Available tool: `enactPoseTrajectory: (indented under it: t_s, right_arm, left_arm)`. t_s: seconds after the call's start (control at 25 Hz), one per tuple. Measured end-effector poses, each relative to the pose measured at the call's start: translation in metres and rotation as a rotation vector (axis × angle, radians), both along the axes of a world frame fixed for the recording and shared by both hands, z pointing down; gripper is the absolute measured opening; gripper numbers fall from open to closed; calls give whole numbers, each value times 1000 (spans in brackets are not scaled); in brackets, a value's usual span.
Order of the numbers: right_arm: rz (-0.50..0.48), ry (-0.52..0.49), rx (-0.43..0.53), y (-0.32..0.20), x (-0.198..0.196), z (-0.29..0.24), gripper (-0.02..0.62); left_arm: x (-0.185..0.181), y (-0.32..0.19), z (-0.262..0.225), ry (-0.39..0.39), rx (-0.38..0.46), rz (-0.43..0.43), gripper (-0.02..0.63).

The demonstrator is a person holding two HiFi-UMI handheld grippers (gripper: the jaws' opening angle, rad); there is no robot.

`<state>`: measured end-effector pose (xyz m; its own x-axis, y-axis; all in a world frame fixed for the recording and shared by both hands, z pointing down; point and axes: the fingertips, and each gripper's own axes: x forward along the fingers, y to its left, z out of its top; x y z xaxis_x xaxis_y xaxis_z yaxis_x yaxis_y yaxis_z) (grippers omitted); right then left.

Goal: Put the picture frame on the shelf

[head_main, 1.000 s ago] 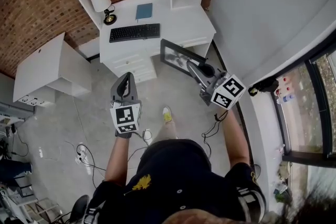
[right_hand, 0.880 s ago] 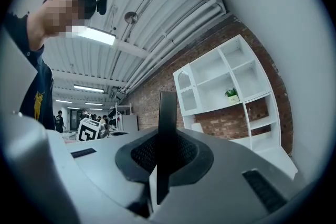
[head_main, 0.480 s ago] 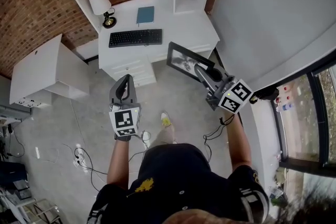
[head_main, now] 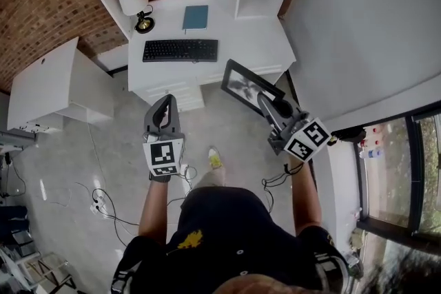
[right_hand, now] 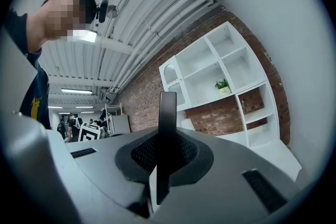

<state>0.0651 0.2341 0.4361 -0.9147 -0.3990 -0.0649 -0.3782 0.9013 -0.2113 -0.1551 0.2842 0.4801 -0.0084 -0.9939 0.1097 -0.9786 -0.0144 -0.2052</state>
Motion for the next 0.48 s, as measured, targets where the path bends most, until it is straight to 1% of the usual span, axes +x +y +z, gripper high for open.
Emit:
enactPoseTrajectory:
  t_s: [0.12,0.28,0.48]
  right_arm:
    - [9,8,6,-16,-9,-9,15]
    - [8,10,20,-37,-26,-24,15]
    - [2,3,34,-85,-78,-38,15]
  left_arm:
    - [-12,-19,-5,19,16,4,17]
    - [-32,-38,-13,43,25,-16,17]
    - [-76,-78,-20,70,35,-22,17]
